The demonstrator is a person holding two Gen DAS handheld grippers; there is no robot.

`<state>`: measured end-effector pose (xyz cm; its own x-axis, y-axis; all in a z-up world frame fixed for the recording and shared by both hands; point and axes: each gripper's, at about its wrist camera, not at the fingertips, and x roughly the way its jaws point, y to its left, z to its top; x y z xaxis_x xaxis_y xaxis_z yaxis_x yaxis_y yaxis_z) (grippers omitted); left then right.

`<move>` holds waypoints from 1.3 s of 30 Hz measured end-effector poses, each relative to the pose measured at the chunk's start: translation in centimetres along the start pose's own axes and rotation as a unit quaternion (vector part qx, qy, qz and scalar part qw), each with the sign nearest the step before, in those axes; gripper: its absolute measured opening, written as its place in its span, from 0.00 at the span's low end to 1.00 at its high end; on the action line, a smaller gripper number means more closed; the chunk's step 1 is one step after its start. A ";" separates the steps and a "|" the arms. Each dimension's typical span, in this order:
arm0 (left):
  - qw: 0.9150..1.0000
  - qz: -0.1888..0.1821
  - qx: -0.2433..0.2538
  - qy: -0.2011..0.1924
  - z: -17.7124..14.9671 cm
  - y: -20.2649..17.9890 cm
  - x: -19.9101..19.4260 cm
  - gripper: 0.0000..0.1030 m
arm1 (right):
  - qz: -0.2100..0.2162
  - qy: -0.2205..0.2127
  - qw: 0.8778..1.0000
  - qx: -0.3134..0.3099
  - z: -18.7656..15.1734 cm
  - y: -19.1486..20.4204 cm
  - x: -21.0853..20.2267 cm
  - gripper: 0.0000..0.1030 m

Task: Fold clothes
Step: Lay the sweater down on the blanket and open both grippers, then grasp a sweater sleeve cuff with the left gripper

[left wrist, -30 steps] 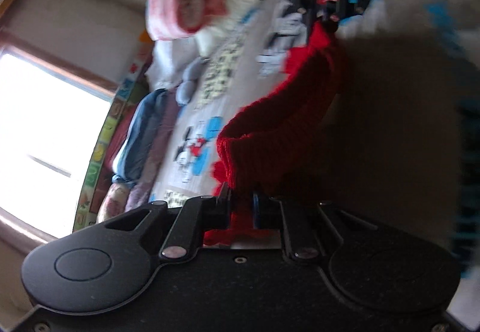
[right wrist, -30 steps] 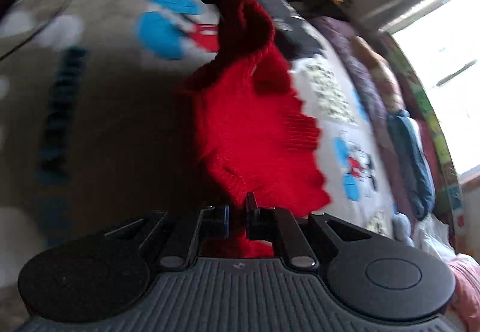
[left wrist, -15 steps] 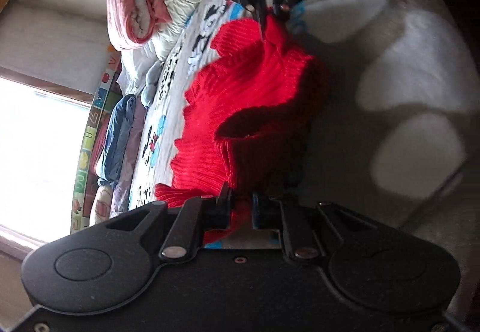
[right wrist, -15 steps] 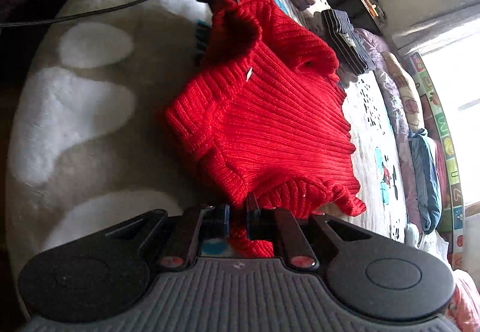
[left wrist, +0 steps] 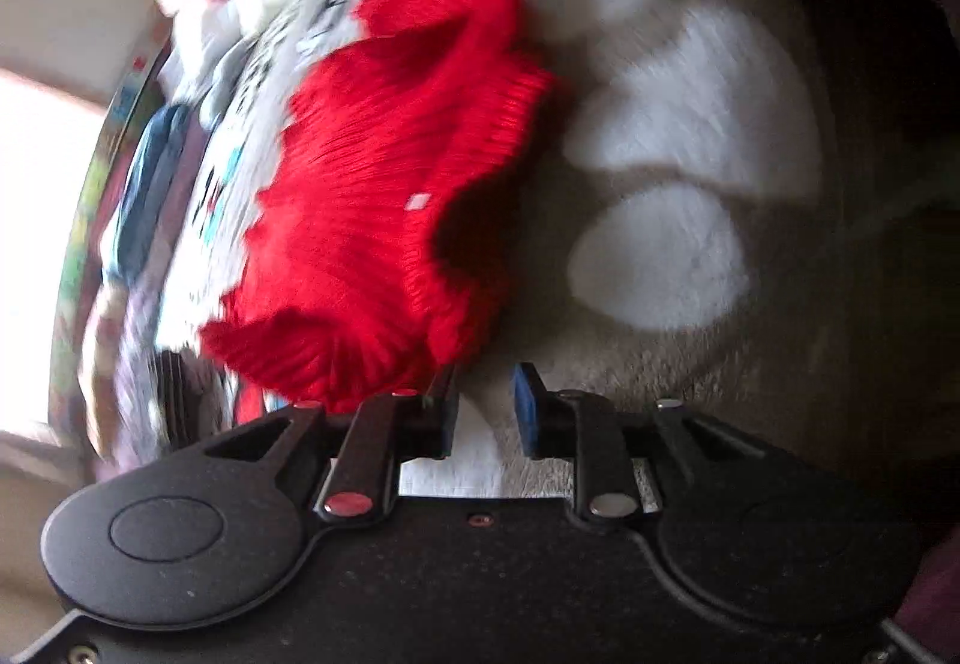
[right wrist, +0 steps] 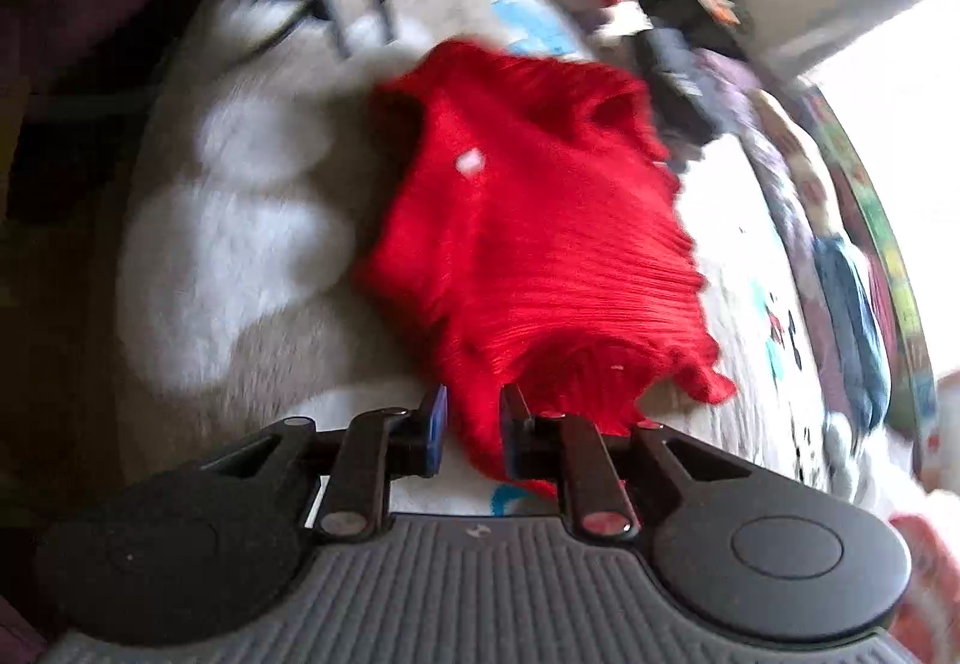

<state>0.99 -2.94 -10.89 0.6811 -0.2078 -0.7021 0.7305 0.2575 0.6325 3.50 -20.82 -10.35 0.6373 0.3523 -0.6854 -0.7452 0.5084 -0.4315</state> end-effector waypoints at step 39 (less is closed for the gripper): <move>0.597 -0.086 -0.787 -0.130 -13.8 13.3 4.2 0.65 | -0.078 -0.224 0.743 0.626 -14.7 -4.7 0.4 0.60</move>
<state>12.89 12.67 -9.99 0.7364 -0.4453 -0.5093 -0.0212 0.7372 -0.6753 4.34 -34.64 -17.18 0.9072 0.2963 -0.2986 -0.0680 0.8038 0.5910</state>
